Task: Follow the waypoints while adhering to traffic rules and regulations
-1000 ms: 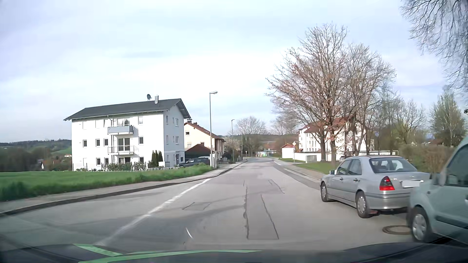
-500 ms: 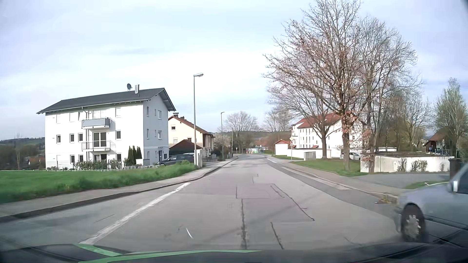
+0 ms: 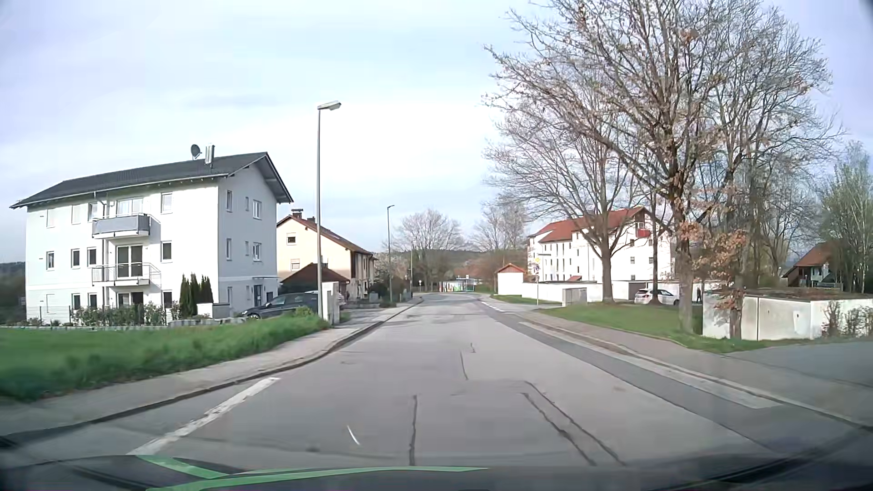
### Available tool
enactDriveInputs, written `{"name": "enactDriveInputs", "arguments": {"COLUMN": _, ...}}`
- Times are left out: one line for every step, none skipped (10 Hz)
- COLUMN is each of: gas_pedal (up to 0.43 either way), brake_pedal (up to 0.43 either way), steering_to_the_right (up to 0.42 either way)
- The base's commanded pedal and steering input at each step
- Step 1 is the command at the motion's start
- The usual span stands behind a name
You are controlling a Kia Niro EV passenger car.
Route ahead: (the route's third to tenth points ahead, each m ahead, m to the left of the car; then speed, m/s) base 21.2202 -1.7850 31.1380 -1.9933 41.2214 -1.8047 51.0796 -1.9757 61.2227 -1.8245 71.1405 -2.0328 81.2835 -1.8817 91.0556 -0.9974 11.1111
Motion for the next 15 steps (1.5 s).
{"name": "enactDriveInputs", "arguments": {"gas_pedal": 0.039, "brake_pedal": 0.000, "steering_to_the_right": 0.029}}
{"name": "enactDriveInputs", "arguments": {"gas_pedal": 0.039, "brake_pedal": 0.000, "steering_to_the_right": 0.028}}
{"name": "enactDriveInputs", "arguments": {"gas_pedal": 0.039, "brake_pedal": 0.000, "steering_to_the_right": 0.025}}
{"name": "enactDriveInputs", "arguments": {"gas_pedal": 0.039, "brake_pedal": 0.000, "steering_to_the_right": 0.022}}
{"name": "enactDriveInputs", "arguments": {"gas_pedal": 0.039, "brake_pedal": 0.000, "steering_to_the_right": 0.015}}
{"name": "enactDriveInputs", "arguments": {"gas_pedal": 0.039, "brake_pedal": 0.000, "steering_to_the_right": 0.011}}
{"name": "enactDriveInputs", "arguments": {"gas_pedal": 0.039, "brake_pedal": 0.000, "steering_to_the_right": 0.009}}
{"name": "enactDriveInputs", "arguments": {"gas_pedal": 0.039, "brake_pedal": 0.000, "steering_to_the_right": 0.006}}
{"name": "enactDriveInputs", "arguments": {"gas_pedal": 0.039, "brake_pedal": 0.000, "steering_to_the_right": 0.006}}
{"name": "enactDriveInputs", "arguments": {"gas_pedal": 0.039, "brake_pedal": 0.000, "steering_to_the_right": 0.004}}
{"name": "enactDriveInputs", "arguments": {"gas_pedal": 0.039, "brake_pedal": 0.000, "steering_to_the_right": 0.004}}
{"name": "enactDriveInputs", "arguments": {"gas_pedal": 0.039, "brake_pedal": 0.000, "steering_to_the_right": 0.003}}
{"name": "enactDriveInputs", "arguments": {"gas_pedal": 0.039, "brake_pedal": 0.000, "steering_to_the_right": 0.002}}
{"name": "enactDriveInputs", "arguments": {"gas_pedal": 0.039, "brake_pedal": 0.000, "steering_to_the_right": 0.002}}
{"name": "enactDriveInputs", "arguments": {"gas_pedal": 0.039, "brake_pedal": 0.000, "steering_to_the_right": 0.001}}
